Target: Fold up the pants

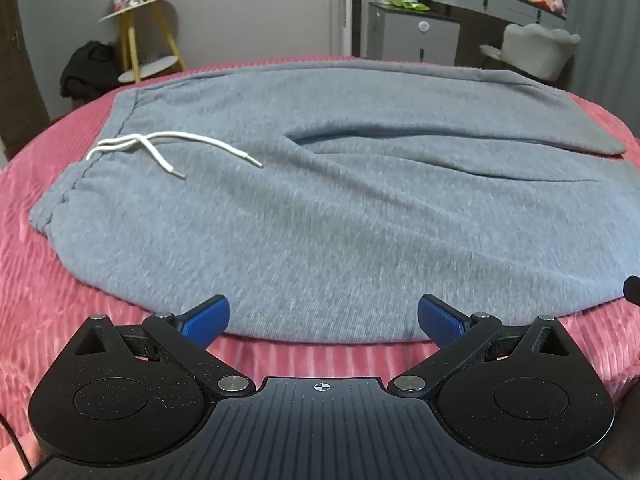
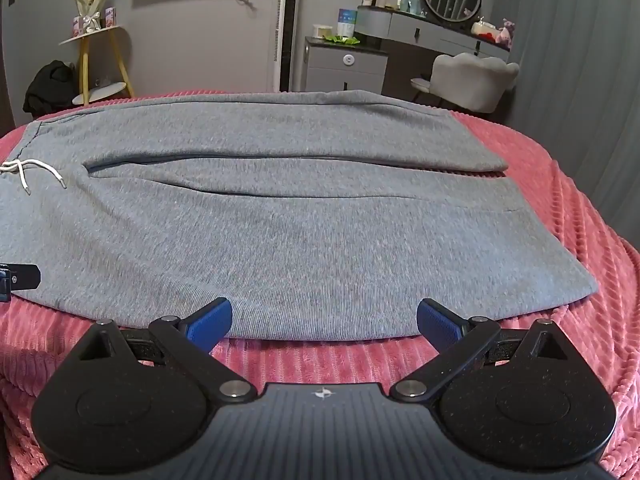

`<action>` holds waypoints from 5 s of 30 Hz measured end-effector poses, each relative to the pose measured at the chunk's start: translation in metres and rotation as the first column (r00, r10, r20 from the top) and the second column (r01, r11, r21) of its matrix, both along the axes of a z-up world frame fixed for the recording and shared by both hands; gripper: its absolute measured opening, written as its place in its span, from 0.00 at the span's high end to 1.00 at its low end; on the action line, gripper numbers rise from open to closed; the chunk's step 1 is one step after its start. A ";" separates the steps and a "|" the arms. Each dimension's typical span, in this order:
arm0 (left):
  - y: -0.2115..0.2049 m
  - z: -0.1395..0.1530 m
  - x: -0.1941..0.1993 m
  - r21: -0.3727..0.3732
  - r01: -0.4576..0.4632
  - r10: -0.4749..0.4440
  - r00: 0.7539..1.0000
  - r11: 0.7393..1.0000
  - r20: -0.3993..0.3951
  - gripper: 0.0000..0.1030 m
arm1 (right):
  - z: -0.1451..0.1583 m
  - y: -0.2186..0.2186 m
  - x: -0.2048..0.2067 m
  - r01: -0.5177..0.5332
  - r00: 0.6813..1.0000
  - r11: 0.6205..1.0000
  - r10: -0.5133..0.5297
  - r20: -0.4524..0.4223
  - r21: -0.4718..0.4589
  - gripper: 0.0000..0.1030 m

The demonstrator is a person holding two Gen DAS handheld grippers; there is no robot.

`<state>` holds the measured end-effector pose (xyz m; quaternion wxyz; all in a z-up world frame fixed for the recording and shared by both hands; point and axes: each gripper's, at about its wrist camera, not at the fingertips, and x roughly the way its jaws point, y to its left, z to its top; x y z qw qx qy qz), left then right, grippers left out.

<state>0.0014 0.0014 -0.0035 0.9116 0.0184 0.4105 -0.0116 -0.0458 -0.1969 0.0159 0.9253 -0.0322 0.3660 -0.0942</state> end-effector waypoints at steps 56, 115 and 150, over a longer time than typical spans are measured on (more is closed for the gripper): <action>0.004 -0.002 0.003 -0.035 -0.022 0.021 0.999 0.999 -0.038 0.00 | 0.000 -0.001 0.000 0.001 1.000 1.000 -0.001 -0.002 0.005 0.04; 0.004 -0.010 0.012 -0.037 -0.028 0.024 0.994 0.999 -0.108 0.00 | -0.007 -0.034 0.023 0.094 0.993 0.963 -0.073 -0.089 0.251 0.04; 0.088 -0.063 0.152 0.031 -0.429 0.414 0.886 0.903 0.211 0.00 | -0.035 -0.250 0.462 0.626 0.743 0.558 -0.639 -0.200 0.544 0.14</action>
